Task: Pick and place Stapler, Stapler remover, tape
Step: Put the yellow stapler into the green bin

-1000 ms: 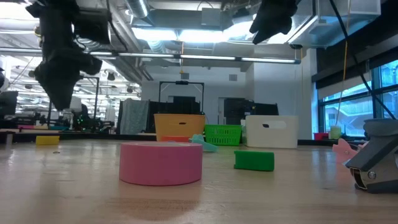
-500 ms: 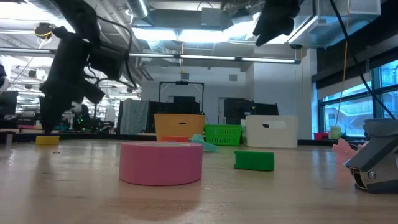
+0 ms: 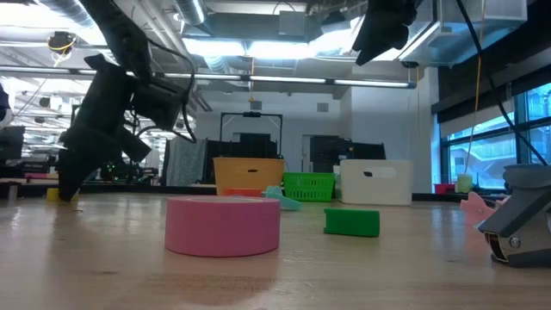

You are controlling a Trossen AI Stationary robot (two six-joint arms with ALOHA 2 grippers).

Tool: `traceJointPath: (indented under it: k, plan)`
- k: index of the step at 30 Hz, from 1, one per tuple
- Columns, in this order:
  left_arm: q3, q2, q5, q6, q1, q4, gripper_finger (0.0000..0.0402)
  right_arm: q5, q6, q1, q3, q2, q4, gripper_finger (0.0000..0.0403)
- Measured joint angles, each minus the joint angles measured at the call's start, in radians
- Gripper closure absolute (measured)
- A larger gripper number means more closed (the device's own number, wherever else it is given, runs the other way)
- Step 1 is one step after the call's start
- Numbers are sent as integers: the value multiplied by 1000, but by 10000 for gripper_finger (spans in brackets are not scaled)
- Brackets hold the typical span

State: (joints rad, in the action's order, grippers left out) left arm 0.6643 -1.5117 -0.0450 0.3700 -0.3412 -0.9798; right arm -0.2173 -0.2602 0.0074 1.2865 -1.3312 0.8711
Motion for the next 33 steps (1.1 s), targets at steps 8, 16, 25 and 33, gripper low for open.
traceJointPath:
  k: [8, 16, 25, 33]
  plan:
    - [2, 16, 28, 3, -1, -1, 357, 0, -25, 0, 0, 0, 28, 140]
    - [165, 87, 76, -55, -18, 109, 357, 0, -28, -1, 0, 0, 31, 140]
    - [543, 8, 116, -244, -119, 383, 357, -218, -154, -1, 0, 59, 251, 140]
    - [981, -303, 201, -454, -192, 293, 357, -285, -346, -1, 0, 185, 412, 140]
